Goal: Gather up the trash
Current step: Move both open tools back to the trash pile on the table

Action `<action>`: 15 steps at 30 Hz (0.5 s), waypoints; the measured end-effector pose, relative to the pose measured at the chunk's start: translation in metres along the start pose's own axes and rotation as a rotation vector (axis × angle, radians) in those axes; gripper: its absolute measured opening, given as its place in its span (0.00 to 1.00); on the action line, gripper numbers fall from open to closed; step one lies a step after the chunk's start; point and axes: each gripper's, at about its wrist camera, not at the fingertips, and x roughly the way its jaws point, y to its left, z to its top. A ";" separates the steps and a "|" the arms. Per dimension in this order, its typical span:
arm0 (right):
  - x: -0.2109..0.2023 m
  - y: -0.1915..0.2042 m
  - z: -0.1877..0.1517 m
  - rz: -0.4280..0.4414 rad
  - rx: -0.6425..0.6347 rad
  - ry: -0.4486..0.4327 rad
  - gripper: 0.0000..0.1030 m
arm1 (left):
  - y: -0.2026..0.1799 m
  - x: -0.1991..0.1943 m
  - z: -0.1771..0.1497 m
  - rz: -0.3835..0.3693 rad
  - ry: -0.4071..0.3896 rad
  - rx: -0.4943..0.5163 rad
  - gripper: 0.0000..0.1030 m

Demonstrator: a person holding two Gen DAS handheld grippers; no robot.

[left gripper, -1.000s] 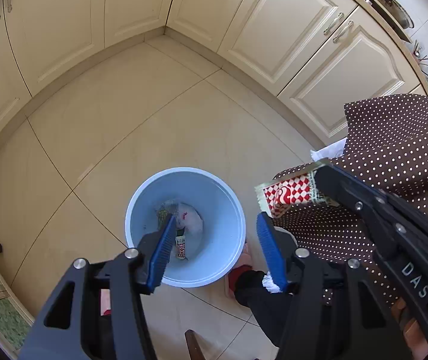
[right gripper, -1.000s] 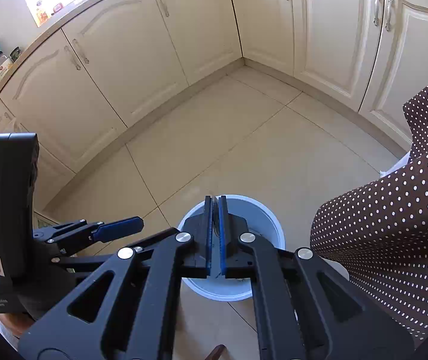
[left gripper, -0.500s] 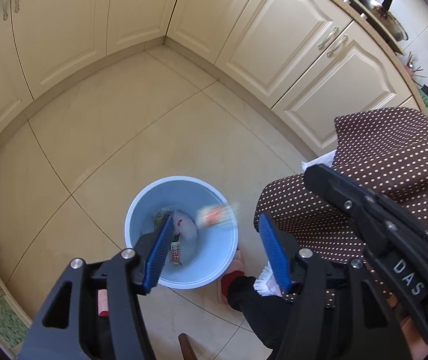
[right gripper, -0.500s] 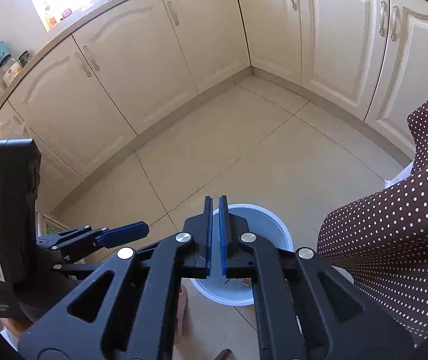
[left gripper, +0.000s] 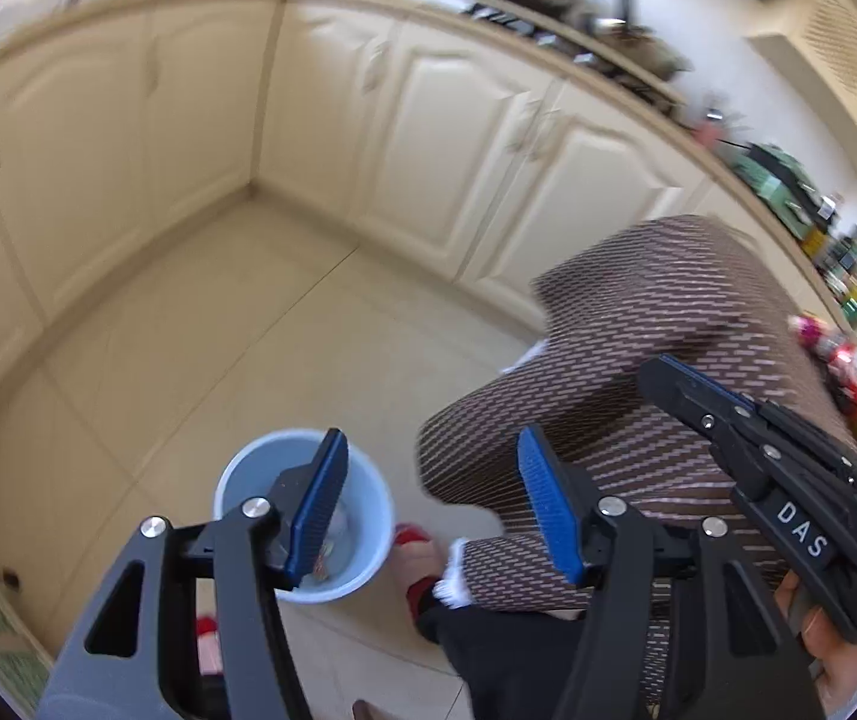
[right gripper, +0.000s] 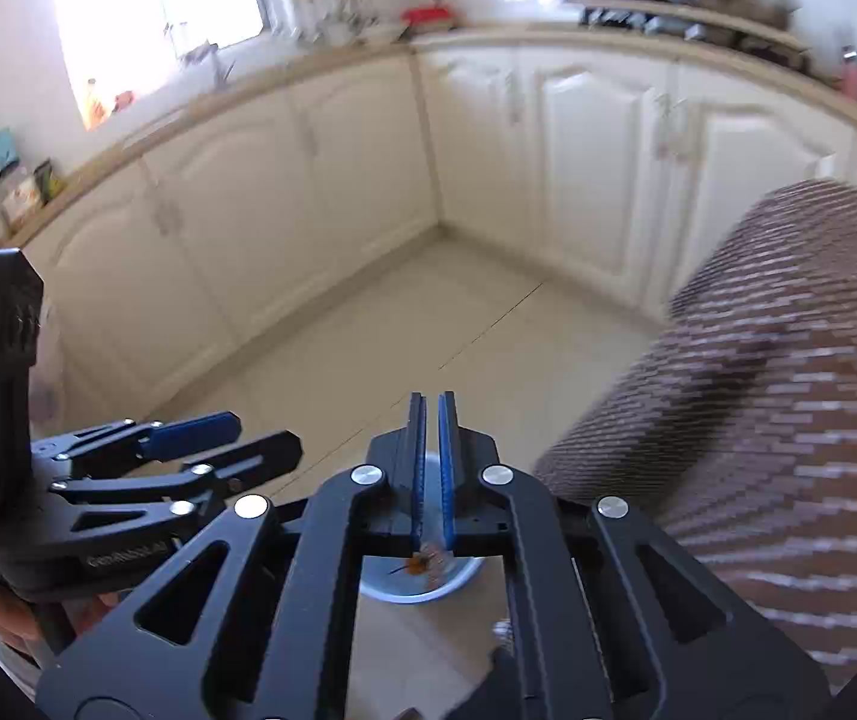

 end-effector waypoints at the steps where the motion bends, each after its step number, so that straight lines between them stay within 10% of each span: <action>1: -0.013 -0.008 0.000 -0.015 0.005 -0.020 0.06 | -0.018 -0.008 0.003 -0.007 -0.016 0.033 0.60; 5: -0.093 -0.052 -0.004 -0.122 0.051 -0.161 0.48 | -0.085 -0.027 0.008 -0.050 -0.047 0.147 0.62; 15: -0.248 -0.179 -0.057 -0.449 0.176 -0.313 0.58 | -0.258 -0.017 0.000 -0.235 0.003 0.354 0.71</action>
